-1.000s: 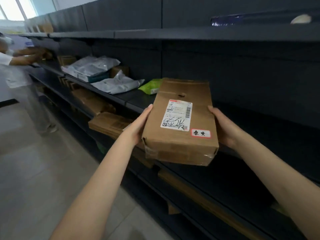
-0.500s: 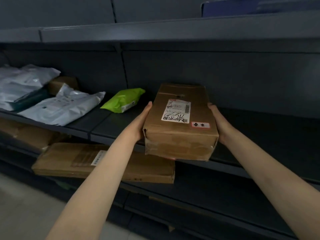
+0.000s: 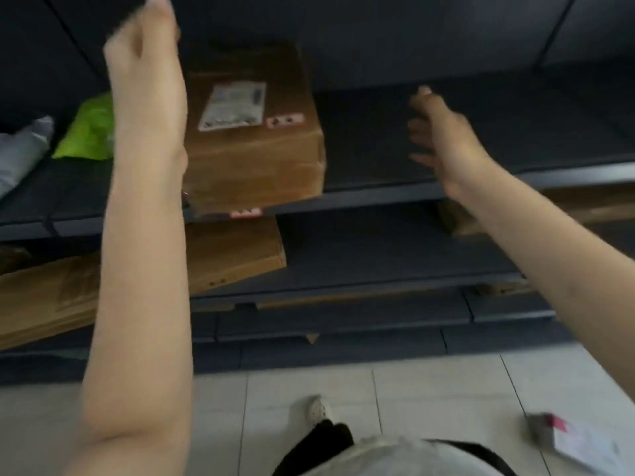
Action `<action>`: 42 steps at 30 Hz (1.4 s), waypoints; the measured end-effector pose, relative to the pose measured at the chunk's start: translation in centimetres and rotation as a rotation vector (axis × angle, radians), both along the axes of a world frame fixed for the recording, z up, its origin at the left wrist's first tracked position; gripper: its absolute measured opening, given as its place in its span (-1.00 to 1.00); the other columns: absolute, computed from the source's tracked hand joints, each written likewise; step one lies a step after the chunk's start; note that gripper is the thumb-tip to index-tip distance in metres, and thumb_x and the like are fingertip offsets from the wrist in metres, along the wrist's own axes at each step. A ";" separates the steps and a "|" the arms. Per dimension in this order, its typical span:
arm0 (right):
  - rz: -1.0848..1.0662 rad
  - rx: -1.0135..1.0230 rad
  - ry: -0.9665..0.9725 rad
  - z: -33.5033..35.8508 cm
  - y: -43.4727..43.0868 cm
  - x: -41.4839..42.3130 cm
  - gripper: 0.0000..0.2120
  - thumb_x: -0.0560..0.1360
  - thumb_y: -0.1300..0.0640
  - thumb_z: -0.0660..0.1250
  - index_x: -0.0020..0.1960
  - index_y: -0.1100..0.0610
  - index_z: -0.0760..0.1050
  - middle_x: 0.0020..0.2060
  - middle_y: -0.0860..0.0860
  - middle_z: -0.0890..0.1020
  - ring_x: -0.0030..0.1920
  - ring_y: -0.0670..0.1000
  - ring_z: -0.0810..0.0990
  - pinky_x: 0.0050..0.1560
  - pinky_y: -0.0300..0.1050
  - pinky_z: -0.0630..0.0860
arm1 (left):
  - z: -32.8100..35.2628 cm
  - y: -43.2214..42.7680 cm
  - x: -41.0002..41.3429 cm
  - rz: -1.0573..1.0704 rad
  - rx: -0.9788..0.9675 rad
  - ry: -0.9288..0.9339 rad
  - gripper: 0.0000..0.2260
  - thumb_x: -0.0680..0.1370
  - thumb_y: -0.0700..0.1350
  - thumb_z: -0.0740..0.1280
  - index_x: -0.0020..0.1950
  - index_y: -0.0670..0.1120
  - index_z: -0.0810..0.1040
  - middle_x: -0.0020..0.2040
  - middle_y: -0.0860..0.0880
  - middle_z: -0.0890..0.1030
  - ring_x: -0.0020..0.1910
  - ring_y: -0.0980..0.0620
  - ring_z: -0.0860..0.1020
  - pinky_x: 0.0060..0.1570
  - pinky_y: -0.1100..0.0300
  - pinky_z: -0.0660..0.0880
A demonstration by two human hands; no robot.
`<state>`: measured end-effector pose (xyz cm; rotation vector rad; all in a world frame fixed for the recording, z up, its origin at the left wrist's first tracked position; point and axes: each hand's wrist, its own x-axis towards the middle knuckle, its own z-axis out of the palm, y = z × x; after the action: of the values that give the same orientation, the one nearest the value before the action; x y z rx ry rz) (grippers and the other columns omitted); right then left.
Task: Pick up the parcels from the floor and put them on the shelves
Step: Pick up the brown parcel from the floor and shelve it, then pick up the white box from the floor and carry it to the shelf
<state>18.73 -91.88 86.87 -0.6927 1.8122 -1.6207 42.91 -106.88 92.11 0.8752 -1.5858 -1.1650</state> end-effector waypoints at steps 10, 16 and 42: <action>-0.460 0.147 0.011 -11.3 28.0 -6.3 -0.56 0.63 -0.04 0.14 0.43 0.14 0.41 0.39 0.05 0.50 0.40 0.04 0.43 0.46 0.00 0.31 | -10.6 25.1 -20.5 -0.758 0.180 -0.390 -0.55 0.65 0.11 0.10 0.50 -0.03 0.37 0.37 -0.01 0.51 0.24 0.09 0.54 0.24 0.17 0.46; -0.824 0.248 -0.163 -18.0 43.8 -9.8 -0.58 0.62 -0.02 0.18 0.40 0.14 0.44 0.38 0.07 0.51 0.40 0.07 0.44 0.43 0.00 0.33 | -21.8 36.2 -29.4 -0.989 0.474 -0.643 -0.56 0.65 0.07 0.15 0.50 -0.04 0.36 0.39 -0.09 0.51 0.30 -0.05 0.53 0.31 0.01 0.45; -1.440 0.543 -0.777 -52.9 71.9 -30.4 -0.61 0.59 0.14 0.22 -0.37 -0.14 0.27 -0.42 -0.22 0.30 -0.37 -0.23 0.23 -0.33 -0.34 0.18 | -61.2 62.5 -64.7 -1.111 0.618 -1.428 -0.55 0.61 0.12 0.20 0.46 -0.02 0.37 0.35 -0.07 0.54 0.14 -0.03 0.57 0.21 -0.04 0.46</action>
<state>-11.72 -20.00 34.00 1.6051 1.9255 -1.5183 -21.84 -44.39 30.95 1.4236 -3.2014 -2.0482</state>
